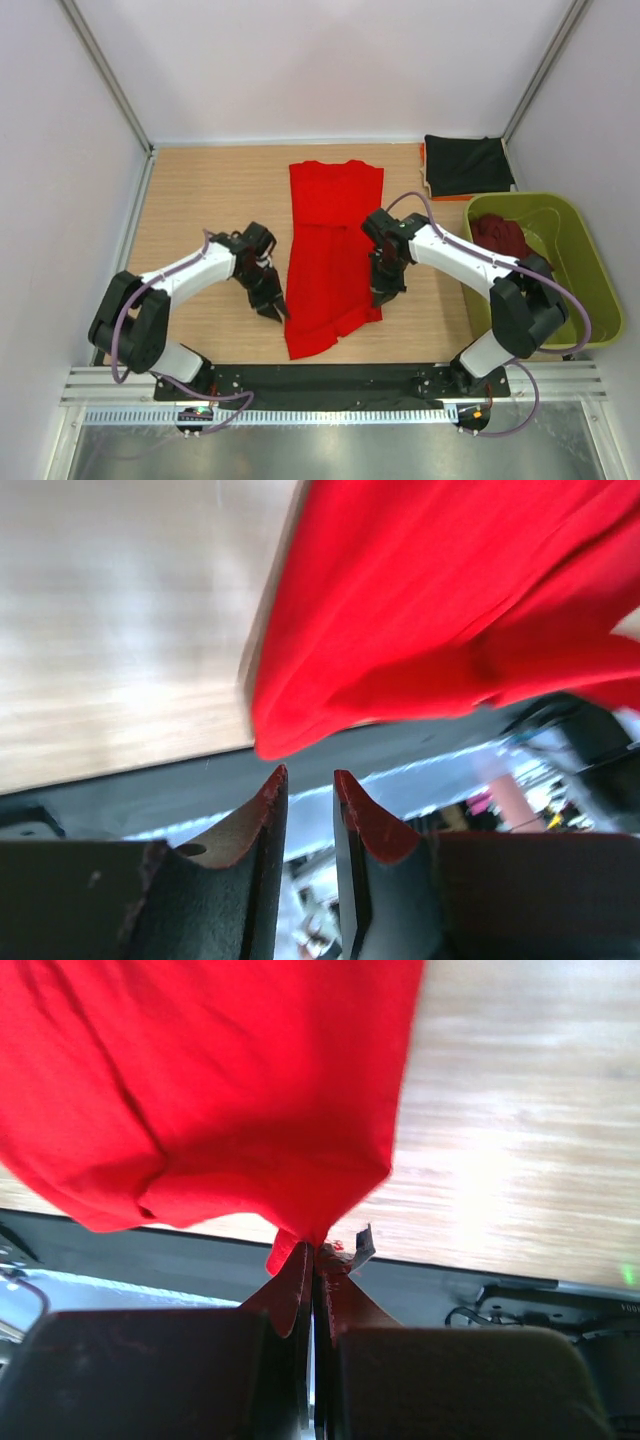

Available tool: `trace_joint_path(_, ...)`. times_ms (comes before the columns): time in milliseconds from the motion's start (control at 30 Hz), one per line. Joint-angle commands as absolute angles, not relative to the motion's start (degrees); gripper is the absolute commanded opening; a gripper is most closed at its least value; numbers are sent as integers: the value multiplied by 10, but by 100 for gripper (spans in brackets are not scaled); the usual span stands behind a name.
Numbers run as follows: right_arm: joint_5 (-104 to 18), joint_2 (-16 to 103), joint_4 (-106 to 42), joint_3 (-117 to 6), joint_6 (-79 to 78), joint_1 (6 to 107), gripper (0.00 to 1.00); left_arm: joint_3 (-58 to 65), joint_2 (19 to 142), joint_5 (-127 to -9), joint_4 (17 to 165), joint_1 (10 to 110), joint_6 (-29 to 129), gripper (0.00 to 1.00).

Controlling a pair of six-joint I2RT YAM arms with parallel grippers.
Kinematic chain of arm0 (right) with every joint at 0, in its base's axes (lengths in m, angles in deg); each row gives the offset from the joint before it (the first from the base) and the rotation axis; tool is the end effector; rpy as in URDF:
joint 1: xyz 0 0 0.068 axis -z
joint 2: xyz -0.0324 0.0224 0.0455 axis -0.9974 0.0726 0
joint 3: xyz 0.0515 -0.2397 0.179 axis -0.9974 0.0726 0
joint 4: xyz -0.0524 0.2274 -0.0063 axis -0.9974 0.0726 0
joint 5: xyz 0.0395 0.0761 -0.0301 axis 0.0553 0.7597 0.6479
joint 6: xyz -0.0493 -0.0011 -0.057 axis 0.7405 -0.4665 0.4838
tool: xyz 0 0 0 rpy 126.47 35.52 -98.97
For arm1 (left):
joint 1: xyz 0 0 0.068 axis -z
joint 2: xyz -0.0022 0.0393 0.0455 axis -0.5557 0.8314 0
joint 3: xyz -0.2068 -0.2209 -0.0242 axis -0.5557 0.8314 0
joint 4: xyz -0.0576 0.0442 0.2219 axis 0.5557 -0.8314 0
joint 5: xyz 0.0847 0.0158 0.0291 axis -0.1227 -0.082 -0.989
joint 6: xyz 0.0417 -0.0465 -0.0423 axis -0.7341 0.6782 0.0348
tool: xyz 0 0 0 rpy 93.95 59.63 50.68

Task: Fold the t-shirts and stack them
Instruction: Fold the tshirt

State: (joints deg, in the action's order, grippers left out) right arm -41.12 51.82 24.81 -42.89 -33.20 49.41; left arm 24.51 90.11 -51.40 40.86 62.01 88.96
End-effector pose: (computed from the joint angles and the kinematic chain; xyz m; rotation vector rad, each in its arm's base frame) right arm 0.1952 0.1571 0.2325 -0.0649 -3.1152 -0.3143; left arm 0.1859 -0.1304 0.2065 0.5151 -2.8585 0.6217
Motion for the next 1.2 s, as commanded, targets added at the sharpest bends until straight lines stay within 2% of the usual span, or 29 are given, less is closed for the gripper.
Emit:
trace_joint_path(0, -393, 479, 252, -404, -322, 493, 1, 306, 858, -464, 448, 680, 951, 26)
trace_joint_path(167, -393, 443, 242, -368, -335, 492, 1, 336, 853, -487, 478, 733, 1002, 28)
trace_joint_path(233, -393, 427, 241, -359, -342, 492, 1, 347, 844, -495, 478, 737, 1011, 34)
trace_joint_path(300, -396, 418, 242, -353, -345, 492, 1, 355, 839, -502, 478, 738, 1016, 35)
trace_joint_path(767, -395, 372, 231, -310, -372, 491, 1, 414, 838, -516, 536, 771, 1050, 35)
trace_joint_path(933, -393, 372, 231, -310, -372, 491, 1, 418, 858, -527, 550, 777, 1053, 34)
trace_joint_path(1133, -390, 371, 226, -310, -376, 491, 1, 410, 878, -530, 549, 779, 1046, 26)
trace_joint_path(1167, -389, 371, 225, -309, -378, 491, 1, 408, 880, -530, 549, 780, 1045, 21)
